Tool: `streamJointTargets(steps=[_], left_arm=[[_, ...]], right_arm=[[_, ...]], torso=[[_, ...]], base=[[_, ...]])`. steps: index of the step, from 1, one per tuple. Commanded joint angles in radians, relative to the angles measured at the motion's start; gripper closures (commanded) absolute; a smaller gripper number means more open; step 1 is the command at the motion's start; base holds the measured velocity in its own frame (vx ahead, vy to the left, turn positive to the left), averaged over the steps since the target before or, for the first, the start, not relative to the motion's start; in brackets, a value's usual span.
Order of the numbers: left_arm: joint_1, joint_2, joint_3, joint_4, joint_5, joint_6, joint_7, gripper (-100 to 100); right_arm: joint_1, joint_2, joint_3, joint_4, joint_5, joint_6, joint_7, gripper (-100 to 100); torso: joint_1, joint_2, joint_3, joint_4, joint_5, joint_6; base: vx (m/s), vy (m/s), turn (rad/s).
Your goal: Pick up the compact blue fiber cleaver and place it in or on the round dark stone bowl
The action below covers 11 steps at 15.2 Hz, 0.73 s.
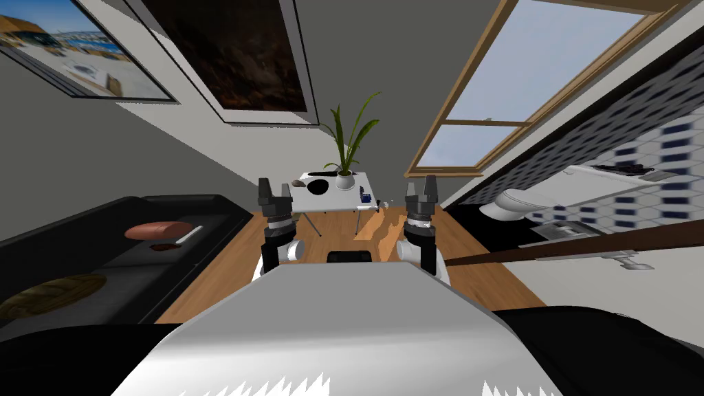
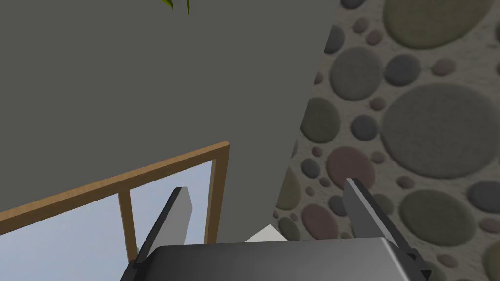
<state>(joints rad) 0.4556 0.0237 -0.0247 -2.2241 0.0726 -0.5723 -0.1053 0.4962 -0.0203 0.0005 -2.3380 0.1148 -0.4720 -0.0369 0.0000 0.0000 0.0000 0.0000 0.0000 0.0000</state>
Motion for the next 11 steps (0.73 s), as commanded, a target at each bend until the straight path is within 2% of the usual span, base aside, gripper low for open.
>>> streamJointTargets(steps=[1,2,5,11], left_arm=[[0.0,0.0,0.0,0.0,0.0,0.0,0.0,0],[0.0,0.0,0.0,0.0,0.0,0.0,0.0,0],[0.0,0.0,0.0,0.0,0.0,0.0,0.0,0],[0.0,0.0,0.0,0.0,0.0,0.0,0.0,0]], right_arm=[[-0.003,-0.046,-0.003,0.016,0.01,0.007,0.011,-100],[-0.003,-0.046,-0.003,0.016,0.01,0.007,0.011,-100],[-0.009,-0.103,-0.01,0.054,0.035,0.023,0.038,-100],[-0.027,-0.197,-0.033,0.17,0.118,0.073,0.127,-100]], torso=[[0.0,0.0,0.0,0.0,0.0,0.0],[0.001,0.0,0.0,0.0,0.0,0.0],[0.003,-0.001,-0.001,0.0,0.001,0.0],[0.009,-0.003,-0.002,-0.001,0.002,0.0]], base=[[0.008,0.02,0.017],[0.014,0.035,0.025],[0.018,0.058,0.032],[0.038,0.121,0.057]])
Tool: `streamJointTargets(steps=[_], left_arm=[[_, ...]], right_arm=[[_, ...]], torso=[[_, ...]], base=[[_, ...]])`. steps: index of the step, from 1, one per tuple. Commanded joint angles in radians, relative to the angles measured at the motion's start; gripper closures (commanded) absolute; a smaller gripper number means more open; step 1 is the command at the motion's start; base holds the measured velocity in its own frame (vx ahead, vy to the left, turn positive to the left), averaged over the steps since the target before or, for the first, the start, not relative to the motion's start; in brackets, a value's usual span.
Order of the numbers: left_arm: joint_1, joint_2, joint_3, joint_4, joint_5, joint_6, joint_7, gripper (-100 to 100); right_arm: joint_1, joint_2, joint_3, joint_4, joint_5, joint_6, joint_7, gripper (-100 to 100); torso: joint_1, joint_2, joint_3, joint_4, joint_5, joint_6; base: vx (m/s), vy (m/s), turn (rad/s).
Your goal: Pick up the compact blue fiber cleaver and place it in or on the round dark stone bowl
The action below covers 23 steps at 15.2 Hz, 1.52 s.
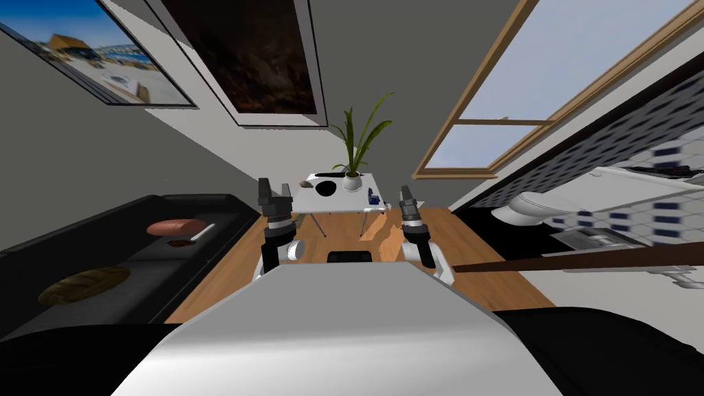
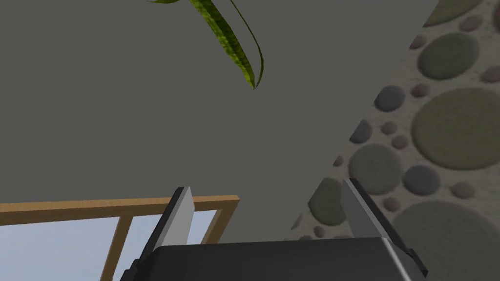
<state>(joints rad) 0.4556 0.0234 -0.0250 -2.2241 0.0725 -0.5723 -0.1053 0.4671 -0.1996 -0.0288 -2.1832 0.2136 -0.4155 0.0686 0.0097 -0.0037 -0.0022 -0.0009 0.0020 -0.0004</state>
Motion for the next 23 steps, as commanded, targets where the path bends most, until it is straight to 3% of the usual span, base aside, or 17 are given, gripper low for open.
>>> streamJointTargets(steps=[1,3,6,13,16,21,23], left_arm=[[0.0,0.0,0.0,0.0,0.0,0.0,0.0,0],[0.0,0.0,0.0,0.0,0.0,0.0,0.0,0],[0.0,0.0,0.0,0.0,0.0,0.0,0.0,0],[0.0,0.0,0.0,0.0,0.0,0.0,0.0,0],[0.0,0.0,0.0,0.0,0.0,0.0,0.0,0],[0.0,0.0,0.0,0.0,0.0,0.0,0.0,0],[0.0,0.0,0.0,0.0,0.0,0.0,0.0,0]], right_arm=[[-0.002,-0.032,-0.009,0.039,0.036,0.027,0.04,-100],[-0.006,-0.046,-0.014,0.063,0.053,0.037,0.059,-100],[-0.018,-0.09,-0.029,0.139,0.108,0.071,0.118,-100],[-0.031,-0.137,-0.046,0.224,0.167,0.108,0.182,-100],[-0.045,-0.19,-0.064,0.311,0.228,0.146,0.248,-100],[-0.056,-0.231,-0.076,0.381,0.269,0.173,0.292,-100],[-0.066,-0.274,-0.088,0.439,0.31,0.2,0.337,-100]], torso=[[0.0,0.0,0.0,0.0,0.0,0.0],[0.002,0.0,0.0,0.0,0.0,0.0],[-0.001,0.0,0.0,0.0,0.0,0.0],[-0.003,0.002,0.001,0.0,0.0,0.0],[-0.001,0.0,0.0,0.0,0.0,0.0],[-0.002,0.001,0.001,0.0,0.0,0.0],[-0.003,0.001,0.001,0.0,0.0,0.0]], base=[[0.039,0.153,0.082],[0.052,0.153,0.06],[0.053,0.122,0.059],[0.031,0.101,0.042],[0.055,0.128,0.076],[0.042,0.11,0.041],[0.042,0.112,0.069]])
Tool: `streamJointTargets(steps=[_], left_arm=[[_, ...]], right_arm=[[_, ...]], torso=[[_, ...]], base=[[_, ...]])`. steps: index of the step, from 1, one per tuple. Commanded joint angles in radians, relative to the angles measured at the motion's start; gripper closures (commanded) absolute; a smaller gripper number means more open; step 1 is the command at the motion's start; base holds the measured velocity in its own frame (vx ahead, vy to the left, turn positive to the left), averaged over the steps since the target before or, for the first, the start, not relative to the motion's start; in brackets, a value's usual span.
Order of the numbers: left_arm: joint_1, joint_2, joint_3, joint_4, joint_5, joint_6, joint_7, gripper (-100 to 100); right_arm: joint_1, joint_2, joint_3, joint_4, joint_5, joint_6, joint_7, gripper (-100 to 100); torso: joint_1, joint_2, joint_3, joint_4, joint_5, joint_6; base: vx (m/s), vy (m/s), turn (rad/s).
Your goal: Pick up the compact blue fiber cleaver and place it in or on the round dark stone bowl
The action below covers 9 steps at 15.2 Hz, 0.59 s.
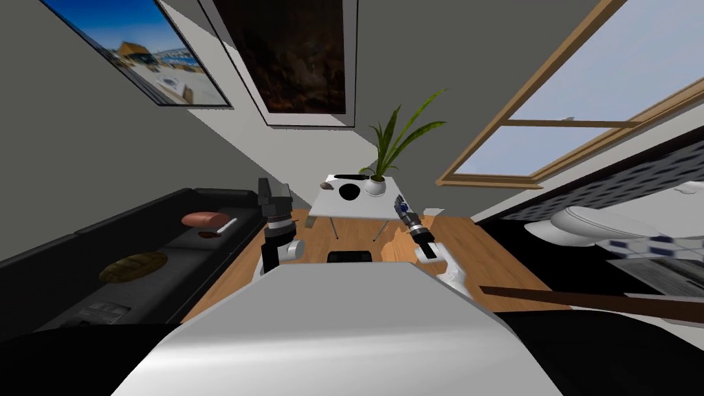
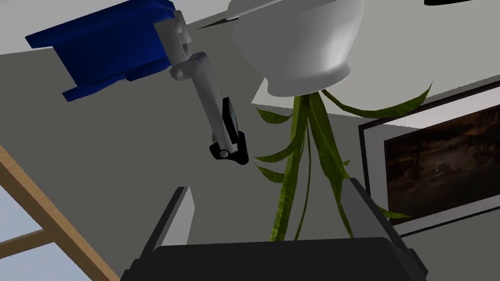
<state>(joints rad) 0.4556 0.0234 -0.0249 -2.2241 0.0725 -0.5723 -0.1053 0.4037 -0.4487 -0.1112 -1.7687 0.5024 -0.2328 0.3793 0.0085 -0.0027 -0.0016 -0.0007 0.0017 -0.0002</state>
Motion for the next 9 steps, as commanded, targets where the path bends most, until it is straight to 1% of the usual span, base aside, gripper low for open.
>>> streamJointTargets(steps=[1,3,4,5,6,8,9], left_arm=[[0.0,0.0,0.0,0.0,0.0,0.0,0.0,0],[0.0,0.0,0.0,0.0,0.0,0.0,0.0,0],[0.0,0.0,0.0,0.0,0.0,0.0,0.0,0],[0.0,0.0,0.0,0.0,0.0,0.0,0.0,0],[0.0,0.0,0.0,0.0,0.0,0.0,0.0,0],[0.0,0.0,0.0,0.0,0.0,0.0,0.0,0],[0.0,0.0,0.0,0.0,0.0,0.0,0.0,0]], right_arm=[[-0.003,-0.025,-0.005,0.032,0.021,0.017,0.026,-100],[-0.014,-0.07,-0.017,0.088,0.06,0.044,0.069,-100],[-0.014,-0.07,-0.017,0.097,0.06,0.044,0.069,-100],[-0.019,-0.092,-0.022,0.121,0.08,0.056,0.09,-100],[-0.019,-0.092,-0.022,0.129,0.08,0.056,0.09,-100],[-0.029,-0.136,-0.032,0.185,0.116,0.081,0.13,-100],[-0.029,-0.136,-0.032,0.189,0.116,0.081,0.13,-100]], torso=[[0.0,0.0,0.0,0.0,0.0,0.0],[0.001,0.0,0.0,0.0,0.0,0.0],[0.001,0.0,0.0,0.0,0.001,0.0],[0.0,-0.001,0.0,0.0,0.0,0.0],[0.0,-0.001,-0.001,0.0,0.0,0.0],[-0.001,0.0,0.0,0.0,0.0,0.0],[0.0,0.0,0.0,0.0,0.0,0.0]], base=[[0.052,0.133,0.045],[0.046,0.129,0.064],[0.058,0.113,0.043],[0.062,0.108,0.046],[0.05,0.094,0.035],[0.05,0.106,0.062],[0.05,0.114,0.05]])
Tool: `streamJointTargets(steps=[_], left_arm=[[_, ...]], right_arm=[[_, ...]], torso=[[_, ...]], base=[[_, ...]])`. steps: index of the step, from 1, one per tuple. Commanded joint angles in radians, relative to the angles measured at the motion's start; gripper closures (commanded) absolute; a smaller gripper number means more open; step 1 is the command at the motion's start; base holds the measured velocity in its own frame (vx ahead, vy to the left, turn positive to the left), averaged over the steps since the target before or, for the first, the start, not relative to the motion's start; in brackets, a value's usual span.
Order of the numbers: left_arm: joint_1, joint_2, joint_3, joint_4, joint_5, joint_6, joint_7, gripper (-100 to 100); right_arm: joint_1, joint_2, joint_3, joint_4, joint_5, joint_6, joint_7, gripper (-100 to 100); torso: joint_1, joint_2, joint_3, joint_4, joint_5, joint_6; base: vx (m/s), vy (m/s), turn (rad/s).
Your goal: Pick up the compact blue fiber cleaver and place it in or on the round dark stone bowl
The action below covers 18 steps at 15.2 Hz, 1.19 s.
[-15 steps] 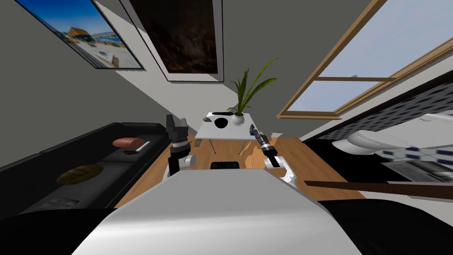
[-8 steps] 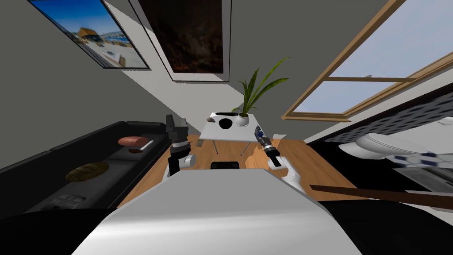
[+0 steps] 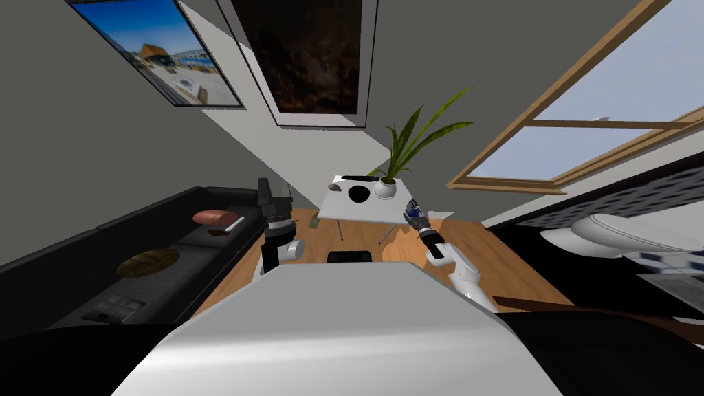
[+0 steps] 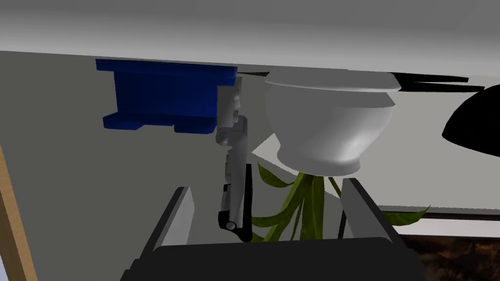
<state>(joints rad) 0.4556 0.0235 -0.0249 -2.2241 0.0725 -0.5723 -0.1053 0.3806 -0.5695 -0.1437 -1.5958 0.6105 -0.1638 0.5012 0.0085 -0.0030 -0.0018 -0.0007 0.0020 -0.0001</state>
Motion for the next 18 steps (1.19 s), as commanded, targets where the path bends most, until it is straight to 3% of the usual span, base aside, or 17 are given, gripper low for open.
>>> streamJointTargets(steps=[1,3,12,13,14,15,16,18], left_arm=[[0.0,0.0,0.0,0.0,0.0,0.0,0.0,0],[0.0,0.0,0.0,0.0,0.0,0.0,0.0,0],[0.0,0.0,0.0,0.0,0.0,0.0,0.0,0],[0.0,0.0,0.0,0.0,0.0,0.0,0.0,0],[0.0,0.0,0.0,0.0,0.0,0.0,0.0,0],[0.0,0.0,0.0,0.0,0.0,0.0,0.0,0],[0.0,0.0,0.0,0.0,0.0,0.0,0.0,0],[0.0,0.0,0.0,0.0,0.0,0.0,0.0,0]], right_arm=[[-0.01,-0.035,-0.005,0.045,0.025,0.023,0.027,-100],[-0.019,-0.072,-0.014,0.096,0.056,0.044,0.061,-100],[-0.038,-0.16,-0.034,0.209,0.129,0.09,0.14,-100],[-0.03,-0.144,-0.035,0.19,0.118,0.078,0.129,-100],[-0.048,-0.116,-0.034,0.205,0.13,0.086,0.147,-100],[-0.037,-0.134,-0.036,0.198,0.124,0.082,0.137,-100],[-0.039,-0.13,-0.036,0.2,0.126,0.082,0.14,100],[-0.039,-0.131,-0.036,0.2,0.126,0.083,0.14,100]], torso=[[0.0,0.0,0.0,0.0,0.0,0.0],[0.0,0.0,0.0,0.0,0.0,0.0],[-0.003,0.002,0.001,0.0,0.0,0.0],[-0.003,0.001,0.001,0.0,0.0,0.0],[-0.004,0.002,0.001,0.0,-0.001,0.0],[-0.008,0.0,0.0,0.0,-0.002,0.0],[-0.011,0.0,0.0,0.0,-0.002,0.0],[-0.009,0.002,0.001,0.0,-0.003,0.0]], base=[[0.051,0.103,0.033],[0.053,0.111,0.072],[0.039,0.084,0.039],[0.028,0.046,0.013],[0.07,-0.06,0.026],[0.061,-0.064,0.032],[0.02,-0.018,0.008],[0.008,-0.008,-0.008]])
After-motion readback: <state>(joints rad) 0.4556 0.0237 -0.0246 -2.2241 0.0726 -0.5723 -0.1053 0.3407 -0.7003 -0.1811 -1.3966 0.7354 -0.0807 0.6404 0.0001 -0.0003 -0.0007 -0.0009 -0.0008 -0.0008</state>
